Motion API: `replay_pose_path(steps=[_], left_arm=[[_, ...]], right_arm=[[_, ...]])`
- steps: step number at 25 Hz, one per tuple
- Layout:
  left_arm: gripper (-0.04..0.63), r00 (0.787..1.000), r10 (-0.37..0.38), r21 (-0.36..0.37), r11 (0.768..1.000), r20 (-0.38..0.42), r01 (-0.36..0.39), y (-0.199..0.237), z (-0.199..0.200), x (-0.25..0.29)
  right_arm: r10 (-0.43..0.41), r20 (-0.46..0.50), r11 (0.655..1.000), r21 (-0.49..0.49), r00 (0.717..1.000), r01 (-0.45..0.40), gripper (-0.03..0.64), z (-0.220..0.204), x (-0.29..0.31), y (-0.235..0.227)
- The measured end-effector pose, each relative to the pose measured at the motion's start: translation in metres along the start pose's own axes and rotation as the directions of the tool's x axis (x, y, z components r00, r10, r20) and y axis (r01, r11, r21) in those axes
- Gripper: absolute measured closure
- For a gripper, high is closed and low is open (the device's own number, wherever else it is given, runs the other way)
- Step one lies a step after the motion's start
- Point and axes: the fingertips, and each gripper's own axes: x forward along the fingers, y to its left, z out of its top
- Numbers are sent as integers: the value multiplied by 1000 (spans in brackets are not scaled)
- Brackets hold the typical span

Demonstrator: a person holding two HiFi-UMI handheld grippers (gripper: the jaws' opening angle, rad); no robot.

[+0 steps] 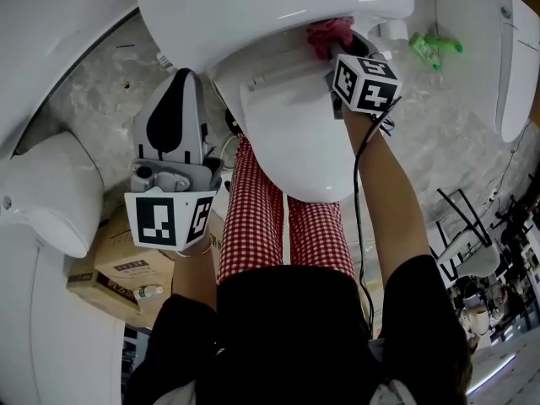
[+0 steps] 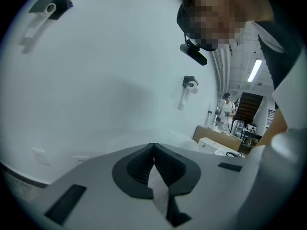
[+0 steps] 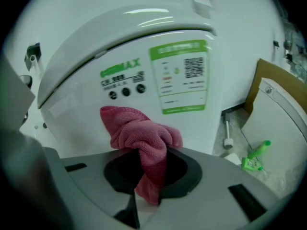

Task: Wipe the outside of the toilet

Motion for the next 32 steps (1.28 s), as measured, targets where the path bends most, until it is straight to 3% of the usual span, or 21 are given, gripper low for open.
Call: replay_pose_path(steps=[3, 13, 19, 23, 27, 32], left_arm=[[586, 1000, 0, 3, 1000, 2, 0, -3, 1, 1], [586, 1000, -2, 23, 1000, -15, 2, -23, -4, 3], [586, 1000, 10, 35, 999, -9, -10, -39, -6, 2], [586, 1000, 4, 54, 999, 5, -4, -58, -5, 2], [586, 999, -5, 93, 996, 33, 2, -81, 6, -2], [586, 996, -34, 104, 994, 80, 26, -133, 24, -3]], right_arm=[[-48, 7, 997, 57, 999, 47, 538, 2, -4, -29], [-87, 7, 995, 50, 996, 86, 538, 3, -12, -65], [-33, 100, 997, 77, 994, 25, 538, 3, -20, -68], [8, 152, 1000, -4, 988, -7, 538, 17, -55, -60], [88, 271, 995, -72, 959, -71, 538, 40, -109, -52], [231, 420, 972, -144, 878, -187, 538, 64, -190, -44]])
